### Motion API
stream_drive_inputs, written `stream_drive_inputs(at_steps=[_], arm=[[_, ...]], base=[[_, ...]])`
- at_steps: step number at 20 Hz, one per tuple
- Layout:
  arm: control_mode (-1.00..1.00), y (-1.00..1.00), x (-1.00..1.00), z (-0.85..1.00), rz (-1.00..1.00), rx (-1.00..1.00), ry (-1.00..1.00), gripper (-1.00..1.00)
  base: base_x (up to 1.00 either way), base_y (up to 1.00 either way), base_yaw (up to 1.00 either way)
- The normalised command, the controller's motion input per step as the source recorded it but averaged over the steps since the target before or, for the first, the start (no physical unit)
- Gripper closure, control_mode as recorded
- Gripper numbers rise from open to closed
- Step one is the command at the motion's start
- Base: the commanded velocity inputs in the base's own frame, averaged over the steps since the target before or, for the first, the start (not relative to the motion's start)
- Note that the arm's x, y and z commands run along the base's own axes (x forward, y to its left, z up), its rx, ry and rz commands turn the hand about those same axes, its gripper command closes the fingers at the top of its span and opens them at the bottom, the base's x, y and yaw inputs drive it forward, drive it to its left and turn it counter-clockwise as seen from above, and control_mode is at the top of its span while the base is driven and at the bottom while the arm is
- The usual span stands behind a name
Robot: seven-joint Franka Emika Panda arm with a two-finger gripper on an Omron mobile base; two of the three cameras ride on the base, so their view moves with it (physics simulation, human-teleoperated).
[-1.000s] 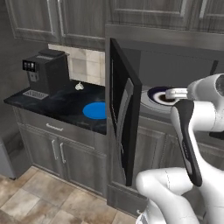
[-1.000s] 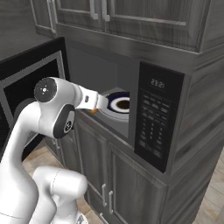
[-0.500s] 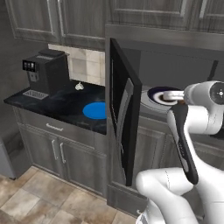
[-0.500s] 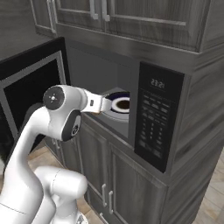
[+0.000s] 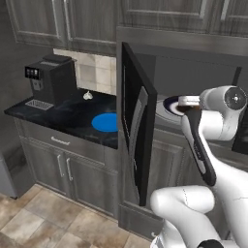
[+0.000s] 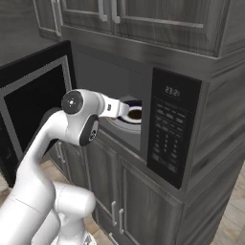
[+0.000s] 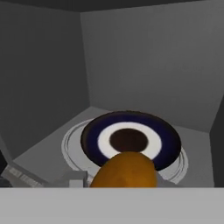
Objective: Pick the mushroom from the counter and place it in the microwave. Then turn on the microwave.
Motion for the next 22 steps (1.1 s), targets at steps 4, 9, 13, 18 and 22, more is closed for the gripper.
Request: stream_drive_inputs(at_steps=[4,9,13,18,22], arm=[[-1.0,-0.09,0.31,-0.12,0.0,0.0,0.0,1.0],[-1.0,-0.06,0.27,-0.25,0.0,0.0,0.0,1.0],[-1.0,-0.08,0.26,-0.22,0.0,0.0,0.0,1.0],[-1.0,-0.07,0.27,-0.16,0.0,0.0,0.0,1.0],[-1.0,-0.08,0.28,-0.16,0.0,0.0,0.0,1.0]], base=[[0.0,0.0,0.0],[0.0,0.0,0.0],[0.0,0.0,0.0],[0.0,0.0,0.0],[0.0,0.0,0.0]])
